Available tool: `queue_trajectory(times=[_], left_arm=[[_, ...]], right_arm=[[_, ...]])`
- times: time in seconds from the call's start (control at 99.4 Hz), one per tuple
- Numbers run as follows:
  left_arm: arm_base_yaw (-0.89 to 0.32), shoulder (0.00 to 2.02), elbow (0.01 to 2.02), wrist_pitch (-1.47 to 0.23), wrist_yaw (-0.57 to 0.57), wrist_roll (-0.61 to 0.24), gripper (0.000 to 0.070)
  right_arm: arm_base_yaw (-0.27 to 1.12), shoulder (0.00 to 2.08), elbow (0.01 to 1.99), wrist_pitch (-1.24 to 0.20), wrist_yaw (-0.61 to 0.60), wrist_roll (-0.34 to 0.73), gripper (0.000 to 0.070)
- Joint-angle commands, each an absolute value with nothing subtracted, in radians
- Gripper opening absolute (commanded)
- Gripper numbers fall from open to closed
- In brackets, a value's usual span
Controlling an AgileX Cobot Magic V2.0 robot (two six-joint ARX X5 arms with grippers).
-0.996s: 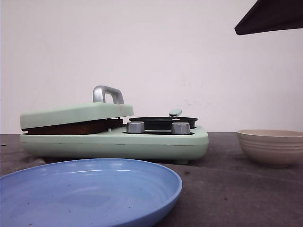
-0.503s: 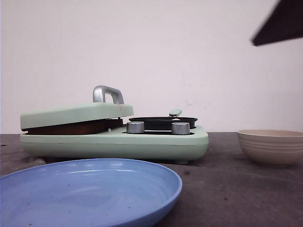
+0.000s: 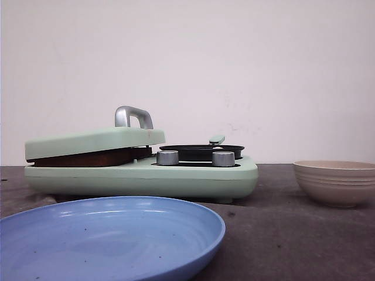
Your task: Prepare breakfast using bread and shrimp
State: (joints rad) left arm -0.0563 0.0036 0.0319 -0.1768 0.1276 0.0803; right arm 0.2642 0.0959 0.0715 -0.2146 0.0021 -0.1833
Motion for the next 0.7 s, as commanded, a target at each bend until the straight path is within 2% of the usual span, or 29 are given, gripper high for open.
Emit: queue_trajectory(times=[0.0, 0.05, 0.292, 0.694], left_arm=[[-0.056, 0.003, 0.014, -0.181, 0.124, 0.089, 0.0018], [-0.056, 0.003, 0.014, -0.180, 0.124, 0.089, 0.0018], [-0.056, 0.003, 0.014, -0.180, 0.124, 0.089, 0.0018], [-0.056, 0.003, 0.014, -0.181, 0.124, 0.089, 0.0018]], right_arm=[[0.241, 0.059, 0.030, -0.222, -0.019, -0.178, 0.0000], [0.218, 0.033, 0.011, -0.184, -0.022, -0.171, 0.0000], [0.122, 0.004, 0.011, -0.189, -0.007, -0.113, 0.0000], [0.117, 0.004, 0.011, -0.174, -0.037, -0.109, 0.0000]])
